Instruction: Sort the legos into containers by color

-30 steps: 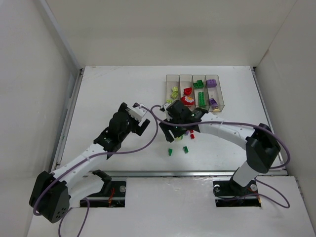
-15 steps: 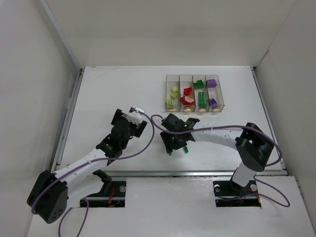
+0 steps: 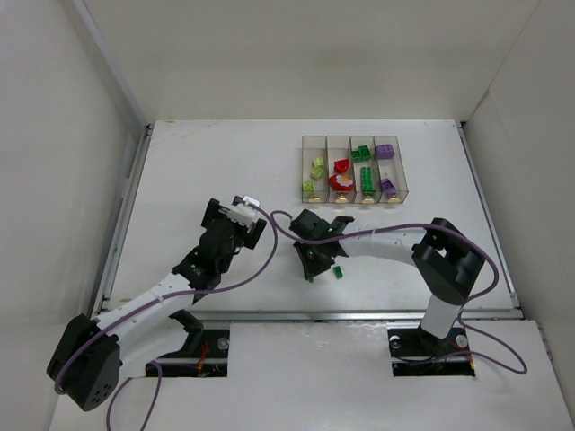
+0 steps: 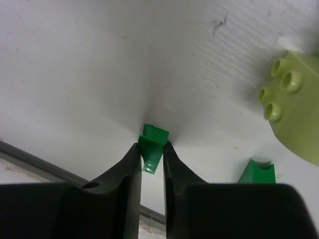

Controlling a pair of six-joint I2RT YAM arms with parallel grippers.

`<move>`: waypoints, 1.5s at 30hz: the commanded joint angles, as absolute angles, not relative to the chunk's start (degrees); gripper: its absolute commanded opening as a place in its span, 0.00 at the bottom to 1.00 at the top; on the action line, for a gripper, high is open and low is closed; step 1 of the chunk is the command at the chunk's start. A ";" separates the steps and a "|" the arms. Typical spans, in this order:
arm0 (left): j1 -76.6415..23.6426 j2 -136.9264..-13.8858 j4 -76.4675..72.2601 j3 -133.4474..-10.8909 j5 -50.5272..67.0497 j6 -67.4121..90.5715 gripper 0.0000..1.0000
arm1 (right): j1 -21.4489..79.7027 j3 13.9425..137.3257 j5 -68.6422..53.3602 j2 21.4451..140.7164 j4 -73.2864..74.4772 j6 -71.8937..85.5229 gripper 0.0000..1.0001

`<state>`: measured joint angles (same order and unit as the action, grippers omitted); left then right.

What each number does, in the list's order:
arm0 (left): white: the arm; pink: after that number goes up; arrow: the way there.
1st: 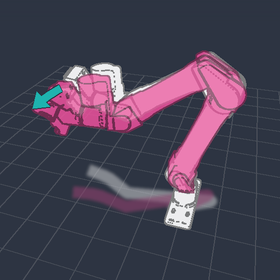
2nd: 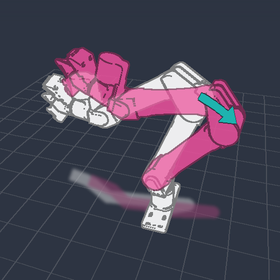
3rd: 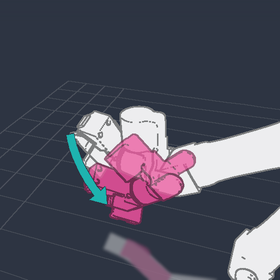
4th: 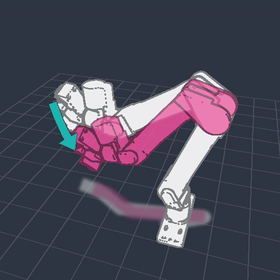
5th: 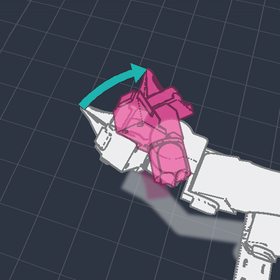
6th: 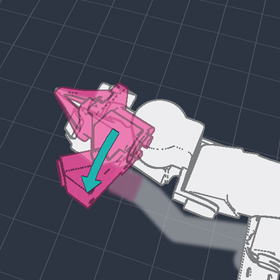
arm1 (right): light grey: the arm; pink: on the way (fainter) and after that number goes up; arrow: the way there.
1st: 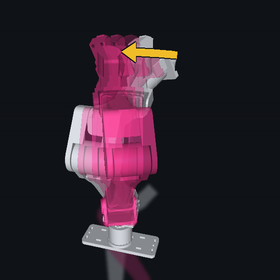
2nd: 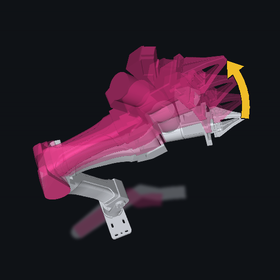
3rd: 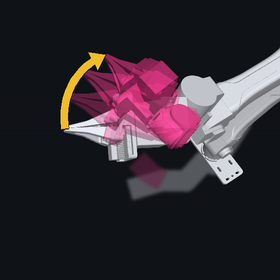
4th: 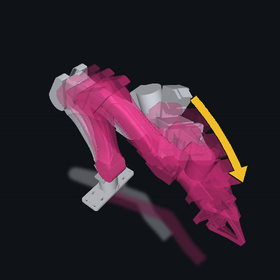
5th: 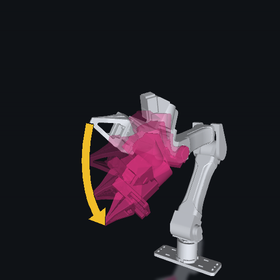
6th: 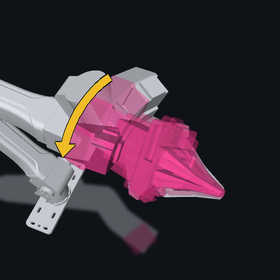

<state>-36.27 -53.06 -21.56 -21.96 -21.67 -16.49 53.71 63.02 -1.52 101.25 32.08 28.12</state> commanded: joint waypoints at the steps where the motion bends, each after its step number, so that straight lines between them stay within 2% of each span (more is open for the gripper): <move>1: -36.56 -51.68 -24.70 -21.45 -22.41 -15.73 1.00 | 54.23 65.21 -0.70 102.13 31.20 27.43 0.08; 2: -36.56 -51.16 -24.70 -21.45 -22.41 -15.73 1.00 | 54.23 65.74 -0.09 101.61 31.81 27.42 0.00; 9: -36.56 -51.67 -22.95 -21.97 -21.27 -15.73 1.00 | 53.18 75.31 9.91 95.55 37.61 21.81 0.00; 16: -36.56 -52.82 -21.89 -23.73 -16.01 -18.45 1.00 | 36.41 83.93 11.07 94.74 38.14 10.03 0.00; 20: -34.20 -54.75 -20.74 -24.95 -13.89 -20.30 1.00 | 24.38 89.02 10.55 100.97 37.62 4.84 0.00; 24: -33.40 -57.12 -20.74 -26.89 -14.68 -22.14 1.00 | 18.65 96.14 8.27 108.97 37.96 3.08 0.01; 26: -33.40 -58.09 -20.74 -26.89 -14.68 -23.63 1.00 | 17.15 100.36 6.95 112.93 38.50 3.08 0.07; 27: -33.40 -58.88 -21.26 -27.50 -14.16 -25.03 1.00 | 16.09 101.42 6.94 113.90 38.50 2.55 0.17; 29: -33.40 -59.67 -21.88 -27.51 -14.15 -25.66 1.00 | 15.30 104.40 6.94 116.70 39.19 2.55 0.28; 30: -33.40 -60.20 -21.88 -28.03 -14.15 -25.66 1.00 | 15.29 105.37 6.94 117.50 39.20 2.55 0.45; 33: -33.40 -61.78 -22.41 -29.09 -13.63 -26.19 1.00 | 14.68 108.54 6.94 119.44 41.39 1.06 0.65; 34: -33.40 -62.57 -23.02 -29.09 -13.62 -26.19 1.00 | 14.68 108.54 6.16 119.44 41.40 1.05 0.75; 35: -33.40 -62.58 -23.55 -29.70 -13.62 -26.19 1.00 | 14.68 109.33 6.15 119.44 41.92 0.36 0.79; 41: -33.40 -64.34 -24.08 -30.23 -11.34 -27.33 1.00 | 17.56 106.36 6.32 112.43 43.07 -1.66 0.81; 45: -33.40 -63.81 -24.08 -30.23 -10.81 -27.33 1.00 | 24.23 95.47 7.12 102.41 42.45 -3.34 0.81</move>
<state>-33.54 -64.69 -21.37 -27.86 -12.23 -26.74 18.26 99.00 6.94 110.91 42.06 -1.02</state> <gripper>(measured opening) 0.997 0.804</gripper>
